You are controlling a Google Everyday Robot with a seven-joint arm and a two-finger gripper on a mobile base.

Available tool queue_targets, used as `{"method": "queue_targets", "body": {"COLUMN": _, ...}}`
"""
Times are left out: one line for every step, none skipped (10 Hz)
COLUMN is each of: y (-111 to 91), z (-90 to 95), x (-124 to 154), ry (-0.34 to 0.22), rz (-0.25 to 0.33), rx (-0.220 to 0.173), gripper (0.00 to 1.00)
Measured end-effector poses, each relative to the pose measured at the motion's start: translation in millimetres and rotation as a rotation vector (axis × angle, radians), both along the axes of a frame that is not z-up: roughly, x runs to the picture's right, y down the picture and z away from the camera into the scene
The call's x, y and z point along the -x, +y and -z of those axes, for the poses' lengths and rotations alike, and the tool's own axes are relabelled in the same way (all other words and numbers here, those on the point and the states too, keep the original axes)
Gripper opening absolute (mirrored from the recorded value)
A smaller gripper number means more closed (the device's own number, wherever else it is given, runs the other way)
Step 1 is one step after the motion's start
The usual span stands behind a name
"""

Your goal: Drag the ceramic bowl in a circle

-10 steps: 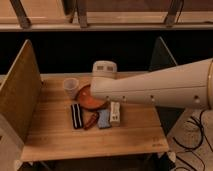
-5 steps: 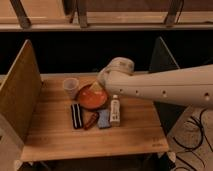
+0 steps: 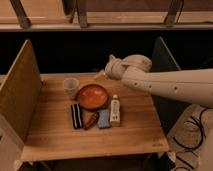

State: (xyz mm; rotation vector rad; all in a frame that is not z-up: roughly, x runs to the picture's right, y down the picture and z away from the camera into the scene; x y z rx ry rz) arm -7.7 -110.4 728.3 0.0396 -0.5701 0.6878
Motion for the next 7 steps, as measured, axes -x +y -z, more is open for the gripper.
{"method": "queue_targets", "body": {"y": 4, "z": -8.1, "x": -1, "ry": 0.012, "rz": 0.003, "rx": 0.015, "gripper": 0.80}}
{"method": "queue_targets", "body": {"y": 15, "z": -23.9, "x": 0, "ry": 0.039, "rz": 0.012, "rx": 0.049, "gripper": 0.80}}
{"method": "queue_targets", "body": {"y": 28, "z": -43.7, "x": 5, "ry": 0.071, "rz": 0.024, "rx": 0.095, "gripper": 0.80}}
{"method": "queue_targets", "body": {"y": 38, "z": -59.5, "x": 10, "ry": 0.095, "rz": 0.031, "rx": 0.133, "gripper": 0.80}}
{"method": "queue_targets", "body": {"y": 50, "z": -79.8, "x": 16, "ry": 0.128, "rz": 0.036, "rx": 0.182, "gripper": 0.80}}
{"method": "queue_targets", "body": {"y": 56, "z": -91.4, "x": 19, "ry": 0.148, "rz": 0.040, "rx": 0.210, "gripper": 0.80}}
{"method": "queue_targets", "body": {"y": 61, "z": -104.3, "x": 21, "ry": 0.173, "rz": 0.043, "rx": 0.241, "gripper": 0.80}}
